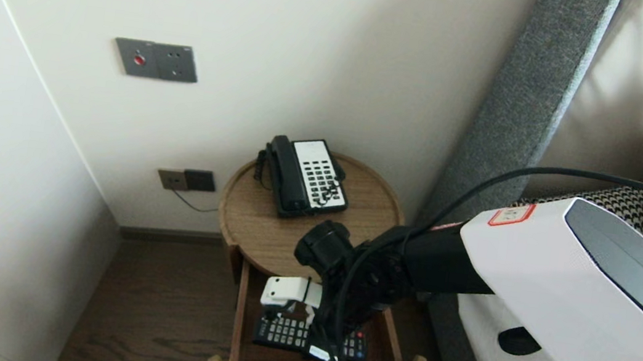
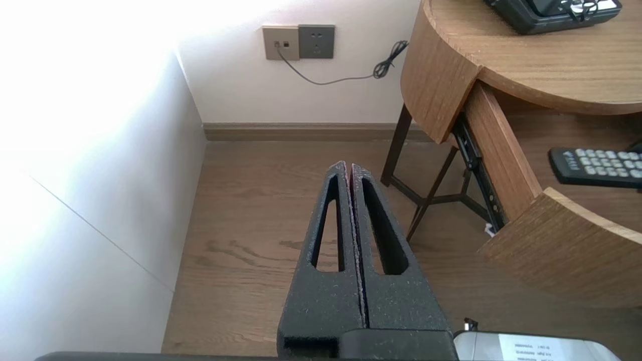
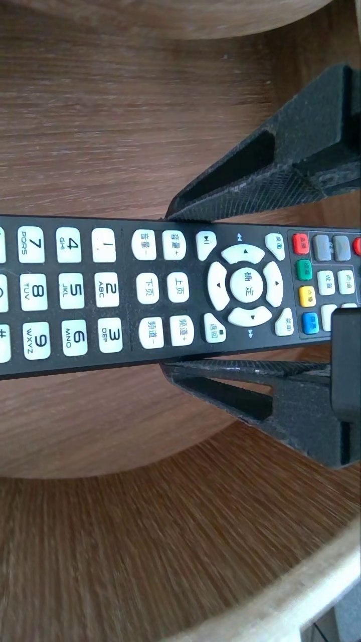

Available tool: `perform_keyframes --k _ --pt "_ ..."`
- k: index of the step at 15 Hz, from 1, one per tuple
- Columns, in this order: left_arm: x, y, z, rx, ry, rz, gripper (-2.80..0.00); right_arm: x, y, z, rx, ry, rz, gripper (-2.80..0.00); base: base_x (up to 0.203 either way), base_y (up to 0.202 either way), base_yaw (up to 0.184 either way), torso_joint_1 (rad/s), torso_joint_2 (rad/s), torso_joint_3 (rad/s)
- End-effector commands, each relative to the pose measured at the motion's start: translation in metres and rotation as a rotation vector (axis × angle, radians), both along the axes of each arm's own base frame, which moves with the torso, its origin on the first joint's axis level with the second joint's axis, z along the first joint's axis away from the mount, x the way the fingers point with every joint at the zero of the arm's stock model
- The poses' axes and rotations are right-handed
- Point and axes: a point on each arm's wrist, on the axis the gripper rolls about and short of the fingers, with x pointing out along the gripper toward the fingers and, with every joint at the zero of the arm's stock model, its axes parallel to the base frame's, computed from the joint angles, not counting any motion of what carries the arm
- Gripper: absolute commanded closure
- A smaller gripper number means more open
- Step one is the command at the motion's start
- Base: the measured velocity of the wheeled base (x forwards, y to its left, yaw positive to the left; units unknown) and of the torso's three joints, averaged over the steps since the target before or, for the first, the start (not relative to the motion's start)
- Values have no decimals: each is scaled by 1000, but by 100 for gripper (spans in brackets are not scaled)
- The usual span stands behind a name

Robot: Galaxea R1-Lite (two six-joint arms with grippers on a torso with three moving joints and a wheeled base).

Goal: Put the remote controls on the table in the drawer one by one

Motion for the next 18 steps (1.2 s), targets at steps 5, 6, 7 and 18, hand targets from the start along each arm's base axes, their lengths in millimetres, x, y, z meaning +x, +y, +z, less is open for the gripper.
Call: perform_keyframes --k 5,6,7,18 --pt "0 0 0 -1 1 0 0 7 7 -17 -20 18 5 0 0 0 0 0 0 0" --pt "0 0 0 -1 1 1 0 9 8 -18 -18 15 5 0 0 0 0 0 0 0" --pt "0 0 0 -1 1 2 0 11 9 -20 -19 15 4 0 0 0 0 0 0 0" --pt "0 0 0 -1 2 2 0 22 8 -39 -56 19 -22 0 0 0 0 0 0 0"
